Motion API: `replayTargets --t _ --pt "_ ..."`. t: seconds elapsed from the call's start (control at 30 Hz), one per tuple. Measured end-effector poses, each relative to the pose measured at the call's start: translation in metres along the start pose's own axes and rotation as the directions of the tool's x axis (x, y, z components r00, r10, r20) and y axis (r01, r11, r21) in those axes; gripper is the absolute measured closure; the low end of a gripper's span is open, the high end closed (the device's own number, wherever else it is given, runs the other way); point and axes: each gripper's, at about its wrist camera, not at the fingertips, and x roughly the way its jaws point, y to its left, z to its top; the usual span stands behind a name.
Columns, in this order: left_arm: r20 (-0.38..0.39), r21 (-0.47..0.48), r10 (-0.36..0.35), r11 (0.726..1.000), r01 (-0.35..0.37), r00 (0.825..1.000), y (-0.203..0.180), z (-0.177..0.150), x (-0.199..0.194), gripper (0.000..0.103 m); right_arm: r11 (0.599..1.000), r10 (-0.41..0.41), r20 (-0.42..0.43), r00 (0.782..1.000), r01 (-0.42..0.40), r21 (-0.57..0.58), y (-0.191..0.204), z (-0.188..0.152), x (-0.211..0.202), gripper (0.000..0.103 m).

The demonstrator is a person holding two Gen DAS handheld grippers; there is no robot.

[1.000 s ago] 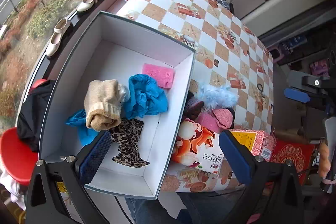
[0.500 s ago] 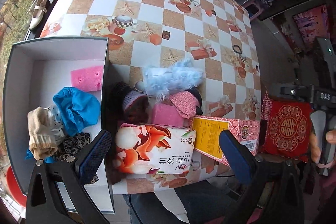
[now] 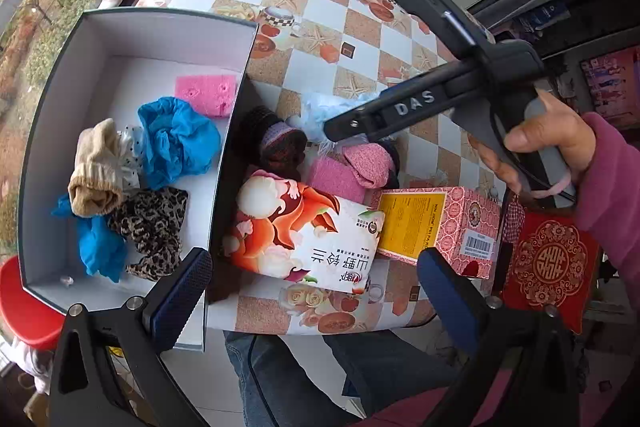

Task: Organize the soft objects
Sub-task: 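Move both tools back toward the remaining pile of soft items, then grasp the striped knit hat with the left tool while the right tool grasps the light-blue fluffy item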

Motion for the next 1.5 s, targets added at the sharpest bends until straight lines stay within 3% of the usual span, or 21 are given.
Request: replayTargets --t 0.17,0.3,0.47,0.57,0.63,0.7,0.73,0.8,0.87,0.93,1.03,1.17,1.3,1.43,1.5 --pt "-0.029 -0.042 0.010 0.999 -0.011 1.000 0.007 -0.009 0.007 0.000 0.998 0.008 -0.063 0.998 -0.012 -0.054 0.022 0.027 0.039 0.001" --pt "-0.055 -0.048 0.019 0.999 -0.021 0.998 0.011 -0.009 0.014 0.000 0.996 -0.037 -0.121 0.992 0.027 -0.083 0.025 0.036 0.061 0.001" --pt "-0.080 -0.020 0.027 0.999 -0.028 0.996 0.008 -0.003 0.022 0.000 0.999 -0.038 -0.155 0.987 0.042 0.021 -0.006 0.036 0.061 0.001" --pt "-0.081 -0.002 0.021 1.000 -0.021 0.996 0.005 0.000 0.022 0.000 0.984 -0.136 -0.162 0.977 0.152 0.096 -0.039 0.029 0.054 0.001" --pt "-0.084 0.005 0.016 1.000 -0.015 0.996 0.004 0.001 0.024 0.000 0.944 -0.268 -0.171 0.948 0.293 0.149 -0.070 0.021 0.044 0.001" --pt "-0.085 0.011 0.014 1.000 -0.013 0.996 0.004 0.003 0.025 0.001 0.902 -0.334 -0.161 0.929 0.365 0.233 -0.100 0.011 0.028 0.001" --pt "-0.084 0.012 0.015 1.000 -0.014 0.996 0.004 0.004 0.026 0.001 0.898 -0.312 -0.142 0.939 0.340 0.280 -0.111 0.004 0.020 0.001" --pt "-0.086 0.009 0.011 1.000 -0.010 0.996 0.005 0.006 0.028 0.001 0.929 -0.162 -0.071 0.984 0.176 0.326 -0.117 -0.005 0.008 0.001" --pt "-0.088 0.009 0.019 1.000 -0.018 0.996 0.004 0.008 0.029 0.000 0.952 -0.076 -0.054 0.996 0.089 0.293 -0.107 -0.005 0.008 0.001" --pt "-0.085 0.008 0.022 1.000 -0.021 0.996 0.002 0.012 0.028 0.000 0.965 -0.131 -0.052 0.990 0.139 0.223 -0.090 -0.002 0.013 0.001" --pt "-0.080 0.005 0.022 1.000 -0.021 0.997 -0.005 0.023 0.028 0.000 0.950 -0.234 -0.068 0.970 0.242 0.199 -0.083 0.000 0.024 0.001" --pt "-0.075 -0.001 0.018 1.000 -0.018 0.997 -0.019 0.054 0.039 0.000 0.947 -0.171 -0.059 0.984 0.181 0.266 -0.099 -0.024 0.036 0.001" --pt "-0.075 -0.027 0.016 0.999 -0.018 0.997 -0.036 0.093 0.065 0.000 0.946 -0.193 -0.010 0.981 0.189 0.264 -0.108 -0.049 0.048 0.001" --pt "-0.096 -0.128 -0.003 0.992 -0.009 0.995 -0.042 0.122 0.097 0.000 0.945 -0.195 0.089 0.977 0.163 0.285 -0.104 -0.072 0.052 0.002" --pt "-0.090 -0.189 0.008 0.982 -0.025 0.996 -0.043 0.132 0.109 0.000 0.941 -0.220 0.116 0.969 0.180 0.286 -0.103 -0.079 0.050 0.011"
